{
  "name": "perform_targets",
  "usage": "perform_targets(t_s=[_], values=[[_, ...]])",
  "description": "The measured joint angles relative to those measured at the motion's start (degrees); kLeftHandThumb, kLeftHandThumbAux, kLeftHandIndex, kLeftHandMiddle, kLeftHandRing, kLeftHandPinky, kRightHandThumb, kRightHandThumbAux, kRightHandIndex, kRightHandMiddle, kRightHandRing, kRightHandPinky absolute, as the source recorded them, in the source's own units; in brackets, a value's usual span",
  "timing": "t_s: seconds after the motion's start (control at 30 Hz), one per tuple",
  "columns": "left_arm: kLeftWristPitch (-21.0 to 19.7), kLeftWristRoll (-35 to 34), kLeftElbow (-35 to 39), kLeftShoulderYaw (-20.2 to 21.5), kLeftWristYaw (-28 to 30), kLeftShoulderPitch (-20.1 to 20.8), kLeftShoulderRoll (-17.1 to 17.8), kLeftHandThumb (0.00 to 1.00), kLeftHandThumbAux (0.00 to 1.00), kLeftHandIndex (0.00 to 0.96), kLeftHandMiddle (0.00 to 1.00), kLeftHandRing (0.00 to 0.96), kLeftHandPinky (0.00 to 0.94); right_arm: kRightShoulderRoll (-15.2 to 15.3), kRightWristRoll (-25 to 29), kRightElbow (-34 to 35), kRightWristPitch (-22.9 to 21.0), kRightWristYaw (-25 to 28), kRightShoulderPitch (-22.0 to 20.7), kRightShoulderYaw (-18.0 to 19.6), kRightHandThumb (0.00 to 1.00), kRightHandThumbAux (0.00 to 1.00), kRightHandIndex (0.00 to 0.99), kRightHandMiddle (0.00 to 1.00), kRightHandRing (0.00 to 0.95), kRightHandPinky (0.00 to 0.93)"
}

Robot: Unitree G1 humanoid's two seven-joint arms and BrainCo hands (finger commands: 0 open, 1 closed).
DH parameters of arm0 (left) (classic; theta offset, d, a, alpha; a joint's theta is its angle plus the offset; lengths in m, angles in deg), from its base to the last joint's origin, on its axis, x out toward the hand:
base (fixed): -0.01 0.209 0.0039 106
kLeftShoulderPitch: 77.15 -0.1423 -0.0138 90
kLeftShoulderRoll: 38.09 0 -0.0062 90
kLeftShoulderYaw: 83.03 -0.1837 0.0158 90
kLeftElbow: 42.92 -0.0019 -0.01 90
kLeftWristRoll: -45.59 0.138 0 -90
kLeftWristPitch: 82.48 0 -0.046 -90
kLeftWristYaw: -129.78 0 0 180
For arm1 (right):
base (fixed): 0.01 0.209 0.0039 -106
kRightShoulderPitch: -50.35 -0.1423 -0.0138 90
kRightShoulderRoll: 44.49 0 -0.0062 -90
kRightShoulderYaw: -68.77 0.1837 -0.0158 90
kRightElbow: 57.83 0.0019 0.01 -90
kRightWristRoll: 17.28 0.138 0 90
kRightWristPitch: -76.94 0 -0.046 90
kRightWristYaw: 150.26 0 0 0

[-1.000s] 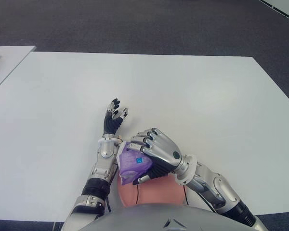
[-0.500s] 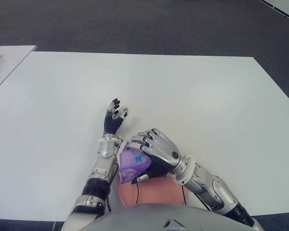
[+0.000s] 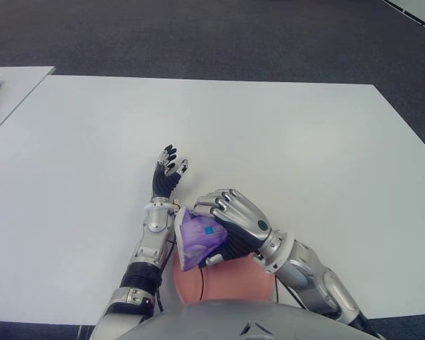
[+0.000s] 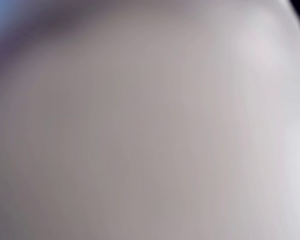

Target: Put the tissue paper into the plate.

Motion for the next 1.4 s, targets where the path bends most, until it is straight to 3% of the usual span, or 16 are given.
perform_targets(t_s=[0.13,0.43,1.1,1.4], values=[[-0.2,0.0,0.0,0.1,0.0,0.0,0.2,0.279,0.66,0.119,0.154,0.141,0.166,0.3,0.2,0.9,-1.9,2.6,0.8,0.5,0.209,0.52,0.193,0.182,0.17,0.186],[-1.3,-0.3,0.6,0.2,0.0,0.0,0.4,0.285,0.655,0.121,0.148,0.139,0.167,1.0,0.9,2.3,-2.6,4.3,1.9,1.7,0.123,0.524,0.123,0.102,0.114,0.181],[-3.4,-0.4,1.5,0.2,0.0,0.0,0.9,0.289,0.638,0.12,0.145,0.136,0.162,2.1,4.4,2.6,-2.6,5.9,3.1,5.0,0.068,0.561,0.121,0.106,0.127,0.209],[-3.8,-0.4,1.7,0.3,0.0,0.0,0.9,0.297,0.632,0.121,0.137,0.123,0.14,2.6,5.5,2.7,-3.7,7.9,3.1,6.1,0.044,0.575,0.069,0.08,0.113,0.221]])
